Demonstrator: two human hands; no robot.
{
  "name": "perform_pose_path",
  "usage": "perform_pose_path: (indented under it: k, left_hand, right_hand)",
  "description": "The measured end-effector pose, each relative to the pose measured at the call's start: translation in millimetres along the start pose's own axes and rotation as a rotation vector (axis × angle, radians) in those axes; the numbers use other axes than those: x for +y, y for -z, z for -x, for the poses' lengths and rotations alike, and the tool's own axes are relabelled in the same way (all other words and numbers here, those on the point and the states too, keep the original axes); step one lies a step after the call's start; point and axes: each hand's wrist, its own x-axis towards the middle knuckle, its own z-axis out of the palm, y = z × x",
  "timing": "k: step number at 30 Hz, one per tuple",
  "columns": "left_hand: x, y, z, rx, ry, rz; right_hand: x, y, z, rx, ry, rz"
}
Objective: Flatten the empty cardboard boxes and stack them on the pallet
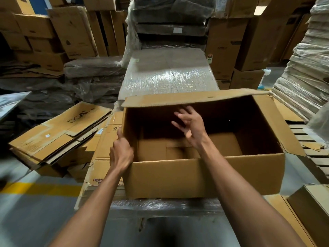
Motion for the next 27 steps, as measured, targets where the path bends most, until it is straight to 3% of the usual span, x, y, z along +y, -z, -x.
perform_pose_path:
  k: [2,7,11,14,20,27]
  left_hand:
    - [-1,4,8,-0.005,0.031,0.038]
    - [-3,8,12,-0.029,-0.015,0.033]
    - [-3,7,11,-0.022,-0.010,0.013]
    - [-2,5,8,0.003,-0.011,0.008]
    - [-3,0,7,0.044,-0.038,-0.019]
    - [1,-6,-4,0.047,-0.024,-0.046]
  right_hand:
    - [-6,-7,-11,0.019,0.090,0.206]
    - [-16,-9,-39,0.067,0.288,1.073]
    - [-22,-5,-61,0.086,0.482,1.547]
    - [-31,3,-78,0.094,0.486,1.831]
    - [-34,13,-102,0.085,0.408,2.031]
    - [-23,24,-121,0.038,0.299,1.963]
